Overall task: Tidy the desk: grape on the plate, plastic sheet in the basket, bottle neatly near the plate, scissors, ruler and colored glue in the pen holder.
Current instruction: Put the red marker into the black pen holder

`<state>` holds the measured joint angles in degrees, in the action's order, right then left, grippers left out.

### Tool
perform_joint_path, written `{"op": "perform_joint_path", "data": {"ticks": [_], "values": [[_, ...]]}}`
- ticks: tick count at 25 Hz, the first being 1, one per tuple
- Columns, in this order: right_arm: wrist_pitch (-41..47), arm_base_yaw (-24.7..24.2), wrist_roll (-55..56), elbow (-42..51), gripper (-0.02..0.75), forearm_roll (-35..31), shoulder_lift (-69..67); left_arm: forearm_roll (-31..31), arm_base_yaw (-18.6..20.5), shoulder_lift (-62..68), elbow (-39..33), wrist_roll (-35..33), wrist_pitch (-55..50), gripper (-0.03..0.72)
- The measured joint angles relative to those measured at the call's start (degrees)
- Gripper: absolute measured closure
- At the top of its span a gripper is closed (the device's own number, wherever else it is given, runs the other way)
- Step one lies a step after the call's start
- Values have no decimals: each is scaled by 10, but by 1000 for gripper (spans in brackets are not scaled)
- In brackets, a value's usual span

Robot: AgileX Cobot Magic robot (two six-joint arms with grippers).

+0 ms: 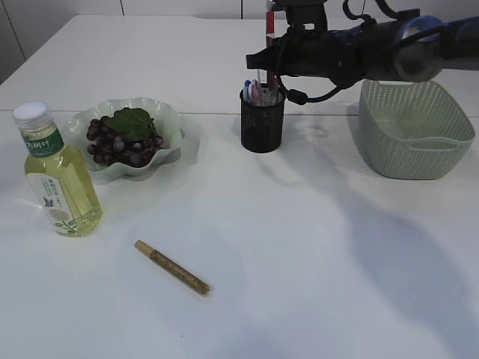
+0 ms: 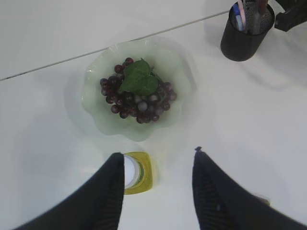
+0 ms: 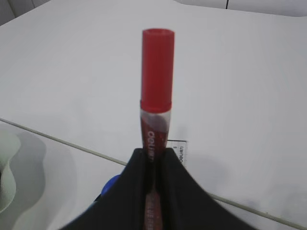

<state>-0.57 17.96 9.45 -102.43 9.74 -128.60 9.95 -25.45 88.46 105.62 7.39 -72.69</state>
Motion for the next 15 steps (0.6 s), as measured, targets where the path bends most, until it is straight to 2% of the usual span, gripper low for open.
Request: {"op": "perform_joint_path", "data": {"ticks": [15], "values": [[43,-2,0,0,620,0,-1,1,0,1,0,0,0,346]]}}
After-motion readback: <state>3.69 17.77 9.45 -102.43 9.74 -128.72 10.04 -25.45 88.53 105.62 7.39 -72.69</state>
